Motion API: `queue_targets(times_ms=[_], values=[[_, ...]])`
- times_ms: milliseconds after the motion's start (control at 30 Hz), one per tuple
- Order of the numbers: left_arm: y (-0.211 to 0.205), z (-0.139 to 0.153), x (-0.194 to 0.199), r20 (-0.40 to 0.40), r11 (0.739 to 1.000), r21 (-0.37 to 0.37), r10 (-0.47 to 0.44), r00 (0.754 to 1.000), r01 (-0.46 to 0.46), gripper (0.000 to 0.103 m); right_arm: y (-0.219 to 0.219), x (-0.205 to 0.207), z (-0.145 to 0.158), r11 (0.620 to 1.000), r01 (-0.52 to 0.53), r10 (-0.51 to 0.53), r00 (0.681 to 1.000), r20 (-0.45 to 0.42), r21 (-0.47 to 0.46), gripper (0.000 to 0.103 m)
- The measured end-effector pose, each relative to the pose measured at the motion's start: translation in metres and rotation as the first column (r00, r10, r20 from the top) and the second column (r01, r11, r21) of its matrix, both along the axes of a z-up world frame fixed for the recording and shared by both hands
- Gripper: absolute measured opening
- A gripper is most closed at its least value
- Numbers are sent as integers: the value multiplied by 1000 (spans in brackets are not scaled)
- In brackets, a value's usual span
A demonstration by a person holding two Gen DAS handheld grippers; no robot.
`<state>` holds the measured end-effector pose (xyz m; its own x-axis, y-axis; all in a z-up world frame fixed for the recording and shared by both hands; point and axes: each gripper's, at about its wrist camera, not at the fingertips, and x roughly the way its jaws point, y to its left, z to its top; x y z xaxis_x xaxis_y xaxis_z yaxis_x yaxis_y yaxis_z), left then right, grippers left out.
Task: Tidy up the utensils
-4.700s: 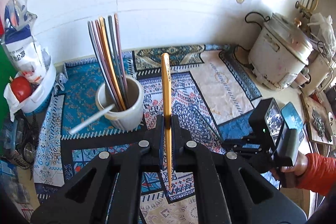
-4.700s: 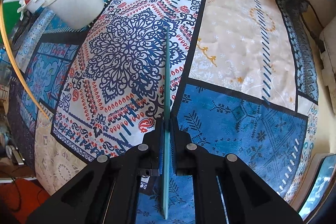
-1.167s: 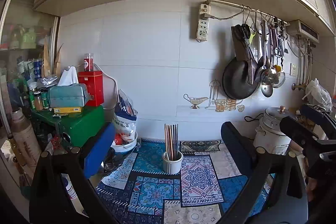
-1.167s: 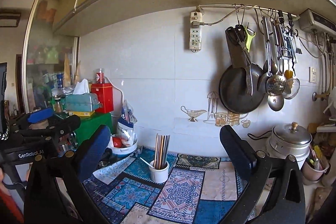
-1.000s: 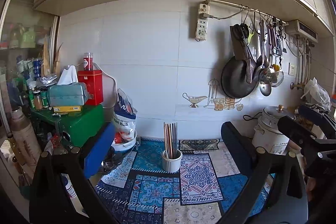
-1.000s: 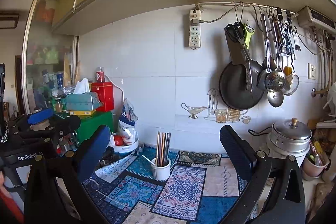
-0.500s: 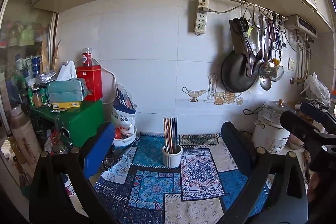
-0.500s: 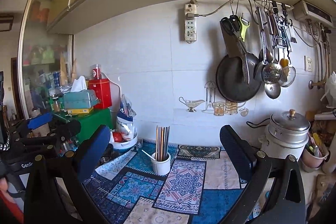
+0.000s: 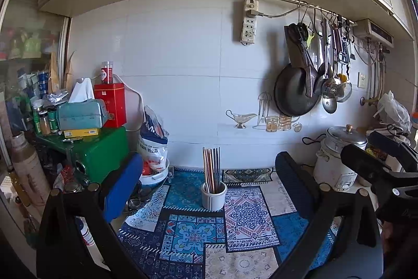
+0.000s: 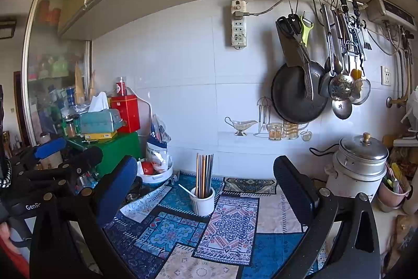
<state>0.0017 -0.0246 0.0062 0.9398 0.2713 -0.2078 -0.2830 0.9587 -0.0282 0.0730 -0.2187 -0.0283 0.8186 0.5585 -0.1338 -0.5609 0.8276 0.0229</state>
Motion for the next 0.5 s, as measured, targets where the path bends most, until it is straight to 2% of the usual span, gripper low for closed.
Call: queue_targets(times_ms=[500], values=[[8,1,1,5,1000,-26,-14,1000,14,102,1,0,0,1000,7,-7,1000,2,-4,103]])
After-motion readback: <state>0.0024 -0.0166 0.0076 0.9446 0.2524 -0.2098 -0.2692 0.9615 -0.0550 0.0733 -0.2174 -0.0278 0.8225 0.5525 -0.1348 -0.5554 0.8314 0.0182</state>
